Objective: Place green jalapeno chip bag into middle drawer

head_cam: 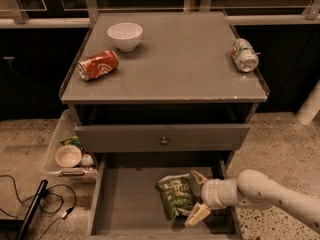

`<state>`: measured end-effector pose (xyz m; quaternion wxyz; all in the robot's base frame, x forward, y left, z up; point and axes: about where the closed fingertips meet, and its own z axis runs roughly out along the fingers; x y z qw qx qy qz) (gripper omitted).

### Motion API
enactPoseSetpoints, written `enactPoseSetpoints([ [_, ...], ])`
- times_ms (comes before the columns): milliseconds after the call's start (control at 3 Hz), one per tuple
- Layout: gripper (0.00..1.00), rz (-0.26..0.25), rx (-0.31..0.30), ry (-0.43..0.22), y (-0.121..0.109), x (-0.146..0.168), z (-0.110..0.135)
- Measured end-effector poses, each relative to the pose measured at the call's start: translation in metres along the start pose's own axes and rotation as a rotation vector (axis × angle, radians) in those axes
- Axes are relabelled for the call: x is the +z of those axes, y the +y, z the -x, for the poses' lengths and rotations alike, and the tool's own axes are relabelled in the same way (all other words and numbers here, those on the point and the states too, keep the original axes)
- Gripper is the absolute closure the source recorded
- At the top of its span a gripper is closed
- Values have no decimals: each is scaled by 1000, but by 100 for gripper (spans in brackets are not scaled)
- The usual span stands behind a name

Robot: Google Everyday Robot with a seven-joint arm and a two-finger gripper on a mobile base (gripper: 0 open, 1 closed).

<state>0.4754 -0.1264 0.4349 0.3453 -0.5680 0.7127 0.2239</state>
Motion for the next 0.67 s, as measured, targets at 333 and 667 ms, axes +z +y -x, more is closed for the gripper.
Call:
enactPoseSetpoints([
  [333, 0, -43, -103, -7, 32, -62, 29],
  [667, 0, -84, -183, -13, 49, -106, 52],
])
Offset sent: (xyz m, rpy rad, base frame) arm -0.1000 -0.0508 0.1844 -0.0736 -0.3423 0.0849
